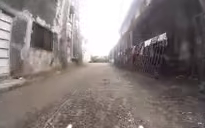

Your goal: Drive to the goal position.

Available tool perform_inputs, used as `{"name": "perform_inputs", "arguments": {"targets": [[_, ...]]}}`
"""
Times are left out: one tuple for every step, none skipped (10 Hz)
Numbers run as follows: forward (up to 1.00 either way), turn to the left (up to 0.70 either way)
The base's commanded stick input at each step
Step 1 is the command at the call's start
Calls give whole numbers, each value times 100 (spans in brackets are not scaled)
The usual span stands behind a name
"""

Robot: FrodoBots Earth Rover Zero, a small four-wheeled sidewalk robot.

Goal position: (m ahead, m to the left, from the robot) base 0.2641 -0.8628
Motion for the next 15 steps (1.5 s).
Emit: {"name": "perform_inputs", "arguments": {"targets": [[70, 0], [70, 0], [70, 0], [70, 0], [70, 0], [70, 0], [70, 0], [70, 0], [70, 0], [70, 0], [70, 0], [70, 0], [70, 0], [70, 0], [70, 0]]}}
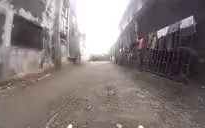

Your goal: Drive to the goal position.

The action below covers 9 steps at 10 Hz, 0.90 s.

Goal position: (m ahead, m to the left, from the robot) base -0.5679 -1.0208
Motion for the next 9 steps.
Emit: {"name": "perform_inputs", "arguments": {"targets": [[70, 0], [70, 0], [70, 0], [70, 0], [70, 0], [70, 0], [70, 0], [70, 0], [70, 0]]}}
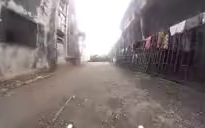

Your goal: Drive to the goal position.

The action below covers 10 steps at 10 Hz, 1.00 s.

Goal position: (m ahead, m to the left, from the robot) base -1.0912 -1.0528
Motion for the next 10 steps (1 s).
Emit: {"name": "perform_inputs", "arguments": {"targets": [[70, 0], [70, 0], [70, 0], [70, 0], [70, 0], [70, 0], [70, 0], [70, 0], [70, 0], [70, 0]]}}
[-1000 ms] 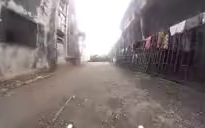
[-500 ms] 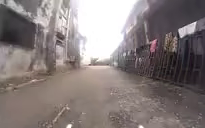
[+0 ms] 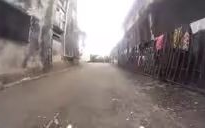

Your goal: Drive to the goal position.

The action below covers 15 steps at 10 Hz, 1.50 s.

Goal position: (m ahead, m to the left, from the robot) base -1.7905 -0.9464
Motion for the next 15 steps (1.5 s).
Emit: {"name": "perform_inputs", "arguments": {"targets": [[70, 0], [70, 0], [70, 0], [70, 0], [70, 0], [70, 0], [70, 0], [70, 0], [70, 0], [70, 0], [70, 0], [70, 0], [70, 0], [70, 0], [70, 0]]}}
